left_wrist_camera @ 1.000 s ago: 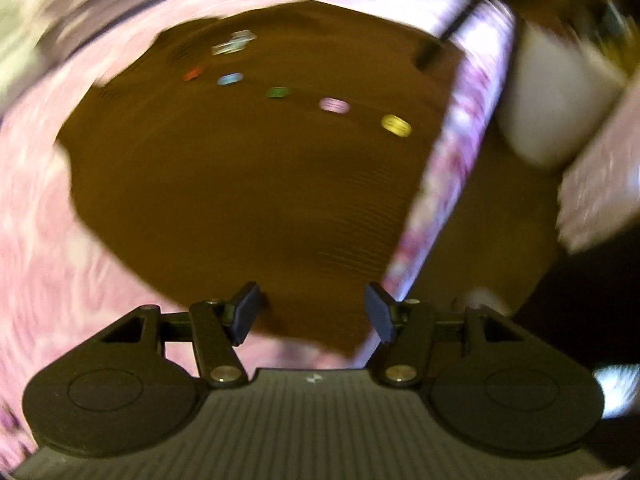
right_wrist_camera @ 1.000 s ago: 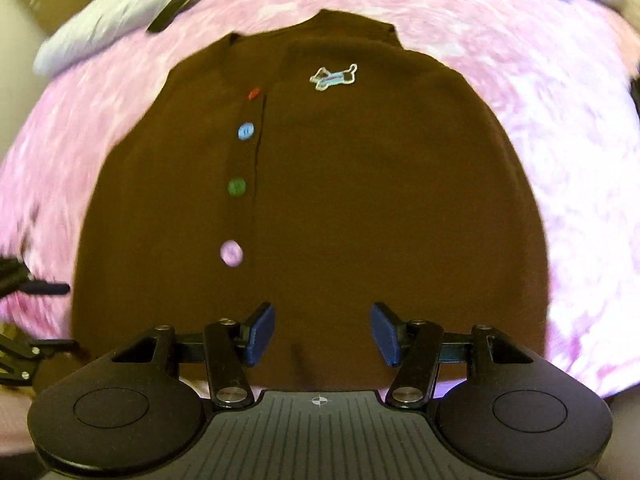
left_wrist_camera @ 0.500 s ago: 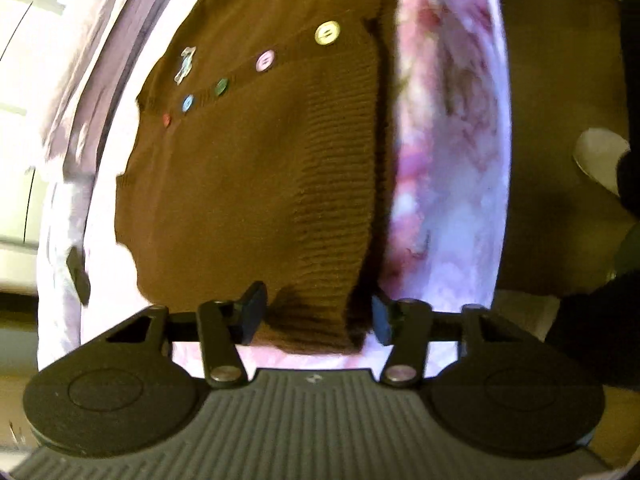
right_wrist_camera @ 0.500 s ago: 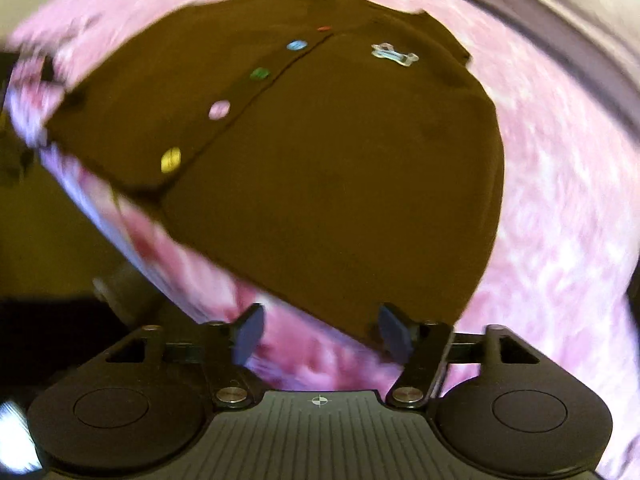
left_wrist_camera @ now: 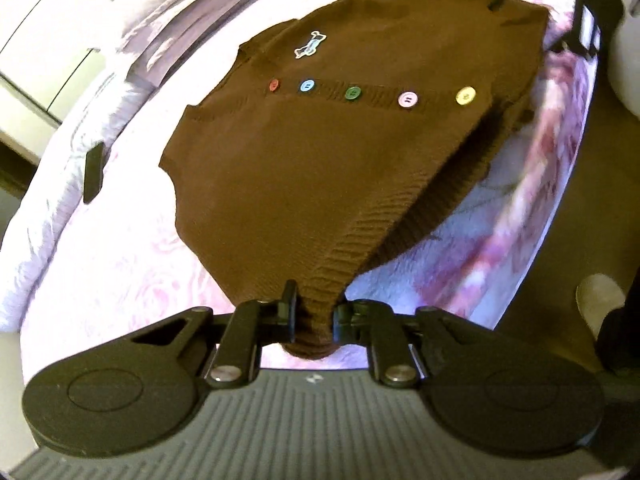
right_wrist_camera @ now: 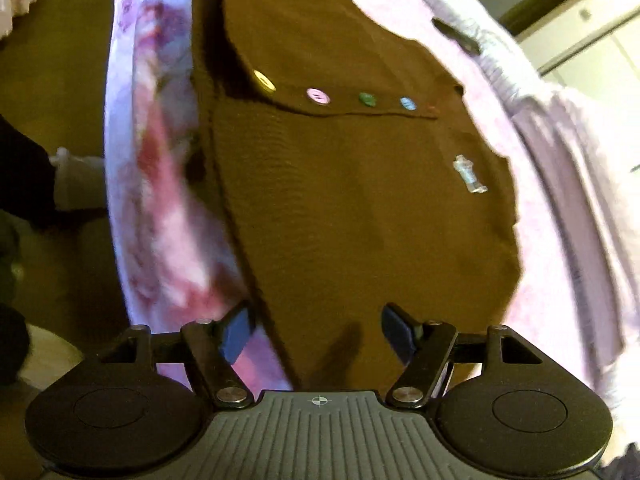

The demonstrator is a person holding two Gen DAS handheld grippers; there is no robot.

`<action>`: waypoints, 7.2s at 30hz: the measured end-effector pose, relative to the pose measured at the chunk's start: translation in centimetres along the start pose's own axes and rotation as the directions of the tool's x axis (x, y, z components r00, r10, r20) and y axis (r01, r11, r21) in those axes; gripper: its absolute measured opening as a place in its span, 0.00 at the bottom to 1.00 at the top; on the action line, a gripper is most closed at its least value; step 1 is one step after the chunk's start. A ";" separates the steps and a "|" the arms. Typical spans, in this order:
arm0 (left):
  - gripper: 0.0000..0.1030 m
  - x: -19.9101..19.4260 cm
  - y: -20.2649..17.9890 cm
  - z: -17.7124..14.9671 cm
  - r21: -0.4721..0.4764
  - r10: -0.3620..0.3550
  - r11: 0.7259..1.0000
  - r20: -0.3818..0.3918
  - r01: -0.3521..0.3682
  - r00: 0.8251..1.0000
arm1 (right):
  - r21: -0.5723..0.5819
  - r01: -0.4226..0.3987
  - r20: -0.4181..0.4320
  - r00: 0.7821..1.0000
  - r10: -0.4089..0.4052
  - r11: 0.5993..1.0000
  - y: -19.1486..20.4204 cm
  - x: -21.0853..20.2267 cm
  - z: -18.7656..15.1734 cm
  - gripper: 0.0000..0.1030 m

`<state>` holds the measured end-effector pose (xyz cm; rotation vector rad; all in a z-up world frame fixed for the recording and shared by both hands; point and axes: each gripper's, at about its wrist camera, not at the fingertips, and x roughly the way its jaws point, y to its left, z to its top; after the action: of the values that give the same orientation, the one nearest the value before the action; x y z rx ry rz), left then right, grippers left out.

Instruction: Fold clothes

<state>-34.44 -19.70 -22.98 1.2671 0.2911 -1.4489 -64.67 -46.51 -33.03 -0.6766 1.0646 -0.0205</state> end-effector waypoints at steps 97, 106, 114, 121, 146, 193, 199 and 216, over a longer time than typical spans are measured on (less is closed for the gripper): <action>0.36 15.6 21.7 5.3 -0.484 -0.531 0.762 -0.087 0.430 0.843 | 0.969 -0.067 0.128 0.960 0.250 -0.238 -20.6 2.5 -2.2 0.70; 0.51 16.0 25.6 18.8 -0.267 -0.526 0.812 0.050 0.519 0.849 | 0.872 -0.159 0.221 0.972 0.083 -0.462 -18.6 0.9 -2.0 0.70; 0.59 28.1 22.9 31.2 0.018 -0.645 0.764 0.013 0.645 0.764 | 0.739 -0.168 0.196 0.980 -0.030 -0.652 -16.4 4.3 -2.0 0.70; 0.57 34.5 19.0 33.5 0.090 -0.803 0.559 -0.191 0.825 0.565 | 0.668 -0.156 0.177 0.983 -0.048 -0.728 -14.8 5.3 -2.7 0.25; 0.08 15.5 31.5 34.9 0.033 -0.769 0.579 0.352 0.815 0.533 | 0.906 -0.366 0.282 0.897 -0.340 -0.215 -29.0 -9.6 0.7 0.07; 0.14 17.0 26.1 0.8 -0.427 -0.579 0.667 0.220 0.611 0.785 | 0.922 -0.363 0.378 0.919 0.109 -0.136 -11.3 10.2 16.7 0.08; 0.16 17.3 25.5 -1.1 -0.456 -0.535 0.673 0.241 0.582 0.809 | 0.909 -0.387 0.403 0.910 0.094 -0.155 -10.2 8.7 14.5 0.08; 0.27 16.2 24.2 -4.0 -0.443 -0.366 0.747 0.349 0.496 0.863 | 0.841 -0.534 0.523 0.843 -0.124 -0.084 -7.8 9.6 10.9 0.08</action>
<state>-8.92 -33.84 -26.50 0.5810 0.8035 -1.7431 -48.68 -50.49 -33.28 0.9592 0.3699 -0.3387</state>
